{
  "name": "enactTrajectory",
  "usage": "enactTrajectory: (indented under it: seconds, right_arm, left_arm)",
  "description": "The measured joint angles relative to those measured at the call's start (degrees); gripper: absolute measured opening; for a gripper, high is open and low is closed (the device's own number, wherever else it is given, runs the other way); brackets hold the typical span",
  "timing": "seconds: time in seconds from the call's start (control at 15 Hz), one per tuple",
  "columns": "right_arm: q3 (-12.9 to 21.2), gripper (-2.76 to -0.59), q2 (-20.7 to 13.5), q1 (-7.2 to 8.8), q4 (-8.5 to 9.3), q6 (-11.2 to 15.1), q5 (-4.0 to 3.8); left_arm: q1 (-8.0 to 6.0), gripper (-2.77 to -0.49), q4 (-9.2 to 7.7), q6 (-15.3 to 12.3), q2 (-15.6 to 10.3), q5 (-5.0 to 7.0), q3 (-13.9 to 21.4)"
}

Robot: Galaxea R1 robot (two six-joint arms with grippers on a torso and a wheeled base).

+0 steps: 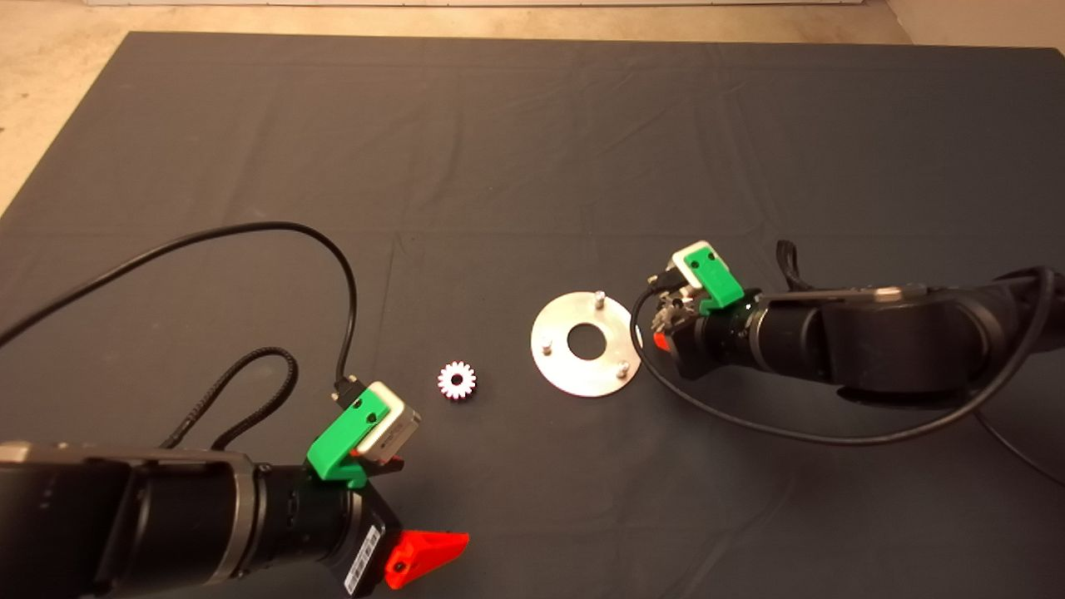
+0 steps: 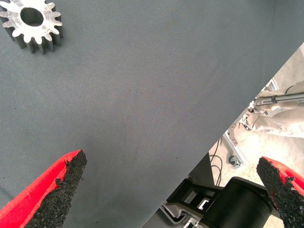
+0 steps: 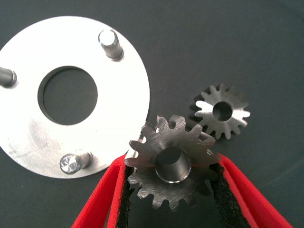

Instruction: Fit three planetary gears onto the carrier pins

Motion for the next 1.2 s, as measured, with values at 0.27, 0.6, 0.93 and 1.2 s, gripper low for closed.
enactTrajectory:
  seconds: [0.27,0.6,0.93,1.2]
  right_arm:
    - [0.37,-2.29,0.03,0.02,1.16,0.79,-0.04]
    - [2.51,-2.3,0.22,0.33,5.03,2.79,-0.13]
    - [3.86,-2.3,0.8,1.34,5.92,4.34,-0.24]
    - [3.86,-2.3,2.6,1.65,6.7,4.52,0.02]
  left_arm:
    - [0.0,-0.64,-0.01,-0.38,0.02,-0.11,0.0]
    - [0.0,-0.64,-0.01,-0.4,0.17,-0.16,0.0]
    - [0.0,-0.64,-0.01,-0.41,0.17,-0.2,0.0]
    - [0.0,-0.64,-0.01,-0.41,0.16,-0.38,0.0]
